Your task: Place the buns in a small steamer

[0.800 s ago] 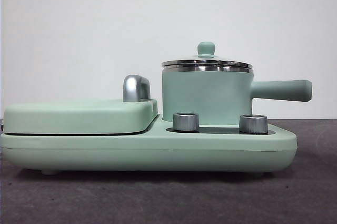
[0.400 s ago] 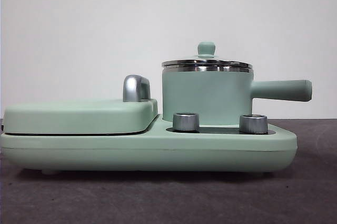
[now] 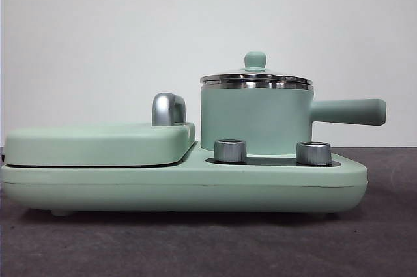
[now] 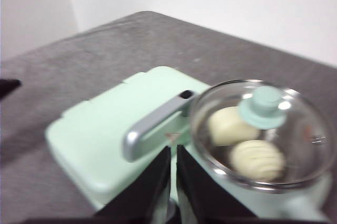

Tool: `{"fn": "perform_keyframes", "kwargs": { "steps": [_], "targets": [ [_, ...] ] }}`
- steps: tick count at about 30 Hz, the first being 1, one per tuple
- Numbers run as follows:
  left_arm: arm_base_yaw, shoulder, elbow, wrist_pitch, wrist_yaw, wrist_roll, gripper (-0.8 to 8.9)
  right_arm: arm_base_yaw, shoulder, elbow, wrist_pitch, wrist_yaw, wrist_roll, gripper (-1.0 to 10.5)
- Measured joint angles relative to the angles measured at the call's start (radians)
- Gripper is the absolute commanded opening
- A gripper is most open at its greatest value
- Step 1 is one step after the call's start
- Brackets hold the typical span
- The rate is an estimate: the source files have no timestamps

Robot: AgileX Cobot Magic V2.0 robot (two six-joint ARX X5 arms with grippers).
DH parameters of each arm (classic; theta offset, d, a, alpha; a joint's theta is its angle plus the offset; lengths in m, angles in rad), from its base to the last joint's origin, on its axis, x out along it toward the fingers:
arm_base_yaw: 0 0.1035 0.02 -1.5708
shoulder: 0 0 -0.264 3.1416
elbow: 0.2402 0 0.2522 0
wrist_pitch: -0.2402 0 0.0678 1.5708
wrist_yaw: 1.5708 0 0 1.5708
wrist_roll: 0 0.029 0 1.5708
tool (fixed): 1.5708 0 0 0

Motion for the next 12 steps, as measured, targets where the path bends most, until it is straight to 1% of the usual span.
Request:
{"fn": "perform_keyframes", "kwargs": {
  "steps": [1,4,12],
  "targets": [
    [0.0,0.0,0.0,0.0,0.0,0.0,0.2,-0.024,-0.021,-0.002,-0.001,0.005,-0.028,0.2],
    [0.0,0.0,0.0,0.0,0.0,0.0,0.2,-0.122,-0.094,-0.037,0.01,0.006,-0.061,0.2],
    [0.0,0.0,0.0,0.0,0.0,0.0,0.2,-0.444,-0.368,-0.325,0.033,-0.002,-0.082,0.2]
  ]
}}
